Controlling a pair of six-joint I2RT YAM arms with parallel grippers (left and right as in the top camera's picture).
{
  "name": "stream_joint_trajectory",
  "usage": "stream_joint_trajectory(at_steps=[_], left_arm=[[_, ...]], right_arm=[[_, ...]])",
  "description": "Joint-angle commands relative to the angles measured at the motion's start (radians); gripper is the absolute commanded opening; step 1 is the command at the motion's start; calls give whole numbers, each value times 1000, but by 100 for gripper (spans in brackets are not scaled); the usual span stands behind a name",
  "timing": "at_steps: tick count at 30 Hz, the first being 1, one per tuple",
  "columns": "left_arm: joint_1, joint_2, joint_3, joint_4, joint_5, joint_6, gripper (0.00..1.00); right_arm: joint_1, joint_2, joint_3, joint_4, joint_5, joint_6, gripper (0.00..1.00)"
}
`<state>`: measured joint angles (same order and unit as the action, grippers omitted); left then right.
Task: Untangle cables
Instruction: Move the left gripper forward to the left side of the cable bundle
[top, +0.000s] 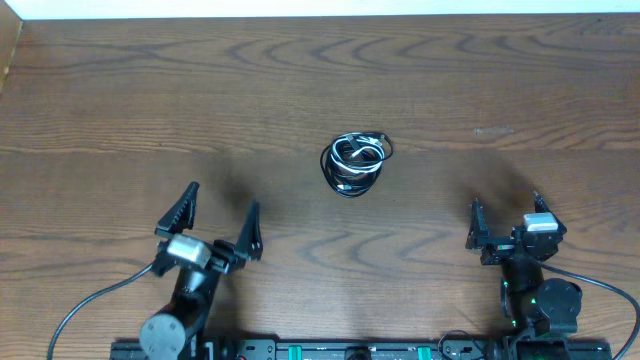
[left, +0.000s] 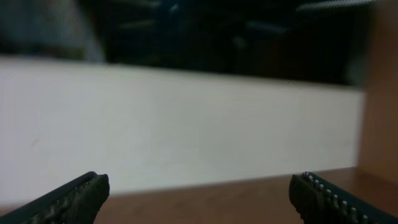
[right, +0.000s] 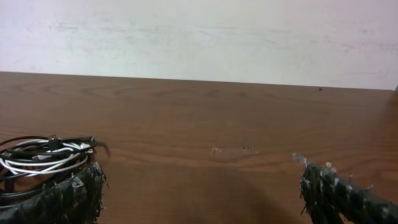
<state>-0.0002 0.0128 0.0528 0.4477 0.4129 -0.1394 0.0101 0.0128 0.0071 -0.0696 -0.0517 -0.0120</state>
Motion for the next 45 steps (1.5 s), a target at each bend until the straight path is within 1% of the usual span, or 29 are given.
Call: stream_joint_trajectory(at_steps=[1, 3, 5, 6, 7, 9, 10, 12, 13, 14, 16, 18, 19, 20, 22, 23, 26, 29, 31, 34, 36, 41, 45], left_arm=[[4, 36, 165, -26, 110, -42, 98], [5, 111, 310, -120, 111, -42, 98], [5, 211, 474, -251, 126, -42, 98], [5, 276, 573, -348, 134, -42, 98], [5, 341, 669, -454, 134, -39, 98], [5, 505, 907, -743, 133, -3, 98], [5, 576, 1009, -874, 133, 32, 98], [5, 760, 1262, -1191, 124, 109, 98], [5, 813, 1332, -1271, 124, 114, 98], [5, 899, 1442, -1390, 135, 113, 98], [5, 1005, 1569, -1500, 164, 112, 98], [5, 1096, 1662, -1593, 241, 63, 98], [4, 1123, 1683, -1625, 292, 49, 98], [2, 1155, 1695, -1638, 378, 85, 98], [-19, 1193, 1694, -1664, 463, 198, 98], [-33, 1210, 1694, -1685, 447, 215, 98], [-105, 1286, 1694, -1783, 251, 193, 98], [-188, 1368, 1694, -1854, 39, 98, 98], [-245, 1430, 1694, -1868, -36, 34, 98], [-294, 1508, 1694, -1857, -39, -7, 98], [-311, 1554, 1694, -1848, -29, -55, 98], [-320, 1654, 1692, -1847, -29, -127, 98], [-320, 1718, 1692, -1847, -29, -129, 98]], right_arm=[[-4, 0, -1, -5, 4, -11, 99], [-4, 0, -1, -5, 4, -11, 99], [-4, 0, -1, -5, 4, -11, 99], [-4, 0, -1, -5, 4, -11, 99], [-4, 0, -1, -5, 4, -11, 99], [-4, 0, -1, -5, 4, -11, 99], [-4, 0, -1, -5, 4, -11, 99], [-4, 0, -1, -5, 4, -11, 99], [-4, 0, -1, -5, 4, -11, 99], [-4, 0, -1, -5, 4, -11, 99], [-4, 0, -1, -5, 4, -11, 99], [-4, 0, -1, -5, 4, -11, 99], [-4, 0, -1, -5, 4, -11, 99], [-4, 0, -1, -5, 4, -11, 99], [-4, 0, -1, -5, 4, -11, 99], [-4, 0, -1, -5, 4, -11, 99], [-4, 0, -1, -5, 4, -11, 99], [-4, 0, -1, -5, 4, -11, 99], [-4, 0, -1, -5, 4, -11, 99], [-4, 0, -1, -5, 4, -11, 99], [-4, 0, -1, -5, 4, -11, 99], [-4, 0, -1, -5, 4, -11, 99], [-4, 0, -1, -5, 4, -11, 99]])
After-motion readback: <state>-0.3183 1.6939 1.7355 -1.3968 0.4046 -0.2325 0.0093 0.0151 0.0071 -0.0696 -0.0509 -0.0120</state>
